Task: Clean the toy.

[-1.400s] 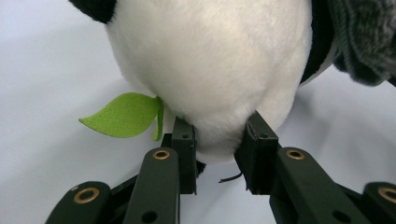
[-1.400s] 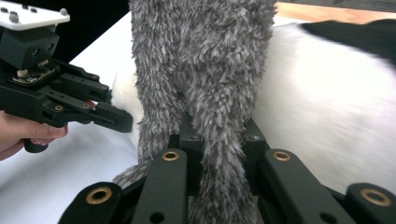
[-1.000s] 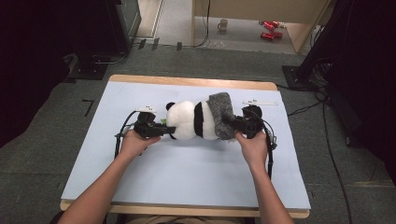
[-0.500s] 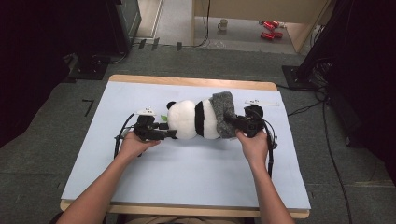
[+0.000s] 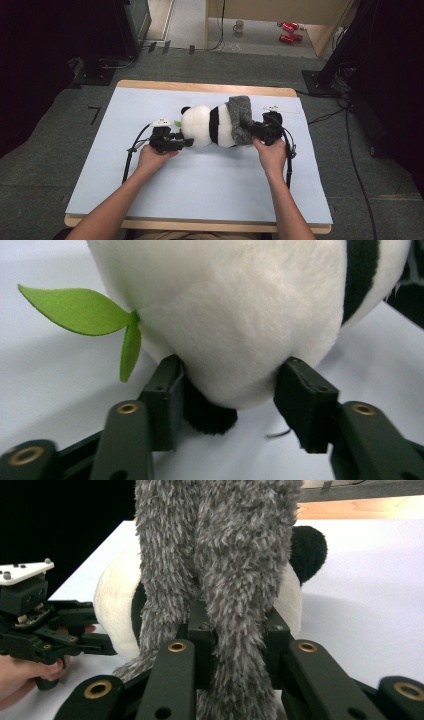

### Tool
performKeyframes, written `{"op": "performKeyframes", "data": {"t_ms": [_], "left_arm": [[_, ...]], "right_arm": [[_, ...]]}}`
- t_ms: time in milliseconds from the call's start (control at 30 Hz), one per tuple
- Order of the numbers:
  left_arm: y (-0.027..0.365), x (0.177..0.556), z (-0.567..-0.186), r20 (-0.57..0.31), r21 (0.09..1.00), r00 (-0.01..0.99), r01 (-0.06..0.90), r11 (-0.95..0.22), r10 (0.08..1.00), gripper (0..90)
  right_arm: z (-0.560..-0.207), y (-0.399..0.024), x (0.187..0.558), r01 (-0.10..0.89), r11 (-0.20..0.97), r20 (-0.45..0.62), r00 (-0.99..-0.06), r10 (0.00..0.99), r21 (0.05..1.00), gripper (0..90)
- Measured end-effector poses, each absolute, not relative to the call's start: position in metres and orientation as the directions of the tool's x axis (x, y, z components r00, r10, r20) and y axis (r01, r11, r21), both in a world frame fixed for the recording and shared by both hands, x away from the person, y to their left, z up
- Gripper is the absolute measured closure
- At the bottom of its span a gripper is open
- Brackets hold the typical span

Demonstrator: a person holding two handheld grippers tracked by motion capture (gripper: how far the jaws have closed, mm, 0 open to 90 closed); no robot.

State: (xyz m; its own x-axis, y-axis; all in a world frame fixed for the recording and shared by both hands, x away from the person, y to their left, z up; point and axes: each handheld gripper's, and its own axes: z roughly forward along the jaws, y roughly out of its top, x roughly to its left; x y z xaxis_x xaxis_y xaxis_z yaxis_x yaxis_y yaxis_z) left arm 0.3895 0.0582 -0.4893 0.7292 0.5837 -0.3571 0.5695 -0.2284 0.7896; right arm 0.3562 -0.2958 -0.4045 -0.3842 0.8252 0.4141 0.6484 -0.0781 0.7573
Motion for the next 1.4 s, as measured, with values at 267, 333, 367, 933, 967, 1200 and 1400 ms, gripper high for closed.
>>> {"op": "performKeyframes", "data": {"t_ms": [267, 333, 367, 933, 967, 1200, 1400], "left_arm": [[0.059, 0.390, -0.483, -0.400, 0.757, 0.689, 0.620, -0.206, 0.604, 72.3], [0.061, 0.390, -0.482, -0.414, 0.749, 0.686, 0.630, -0.205, 0.598, 74.6], [0.061, 0.391, -0.482, -0.417, 0.745, 0.687, 0.633, -0.209, 0.594, 76.0], [0.071, 0.385, -0.467, -0.420, 0.708, 0.721, 0.641, -0.298, 0.552, 80.0], [0.070, 0.384, -0.467, -0.420, 0.709, 0.720, 0.640, -0.295, 0.552, 80.0], [0.068, 0.379, -0.466, -0.404, 0.721, 0.716, 0.632, -0.284, 0.569, 79.7], [0.067, 0.370, -0.466, -0.414, 0.722, 0.711, 0.637, -0.271, 0.568, 79.5]], "right_arm": [[-0.404, -0.301, 0.356, 0.653, -0.068, 0.401, -0.376, 0.835, 0.754, 75.0], [-0.406, -0.306, 0.356, 0.664, -0.059, 0.385, -0.356, 0.851, 0.745, 75.3], [-0.408, -0.309, 0.357, 0.678, -0.067, 0.394, -0.341, 0.853, 0.732, 75.5], [-0.405, -0.296, 0.348, 0.711, -0.066, 0.455, -0.373, 0.809, 0.700, 77.7], [-0.400, -0.295, 0.346, 0.692, -0.066, 0.443, -0.383, 0.811, 0.719, 77.8], [-0.386, -0.250, 0.343, 0.633, -0.008, 0.414, -0.497, 0.763, 0.774, 77.7], [-0.405, -0.189, 0.342, 0.631, 0.127, 0.382, -0.604, 0.699, 0.765, 77.7]]}}
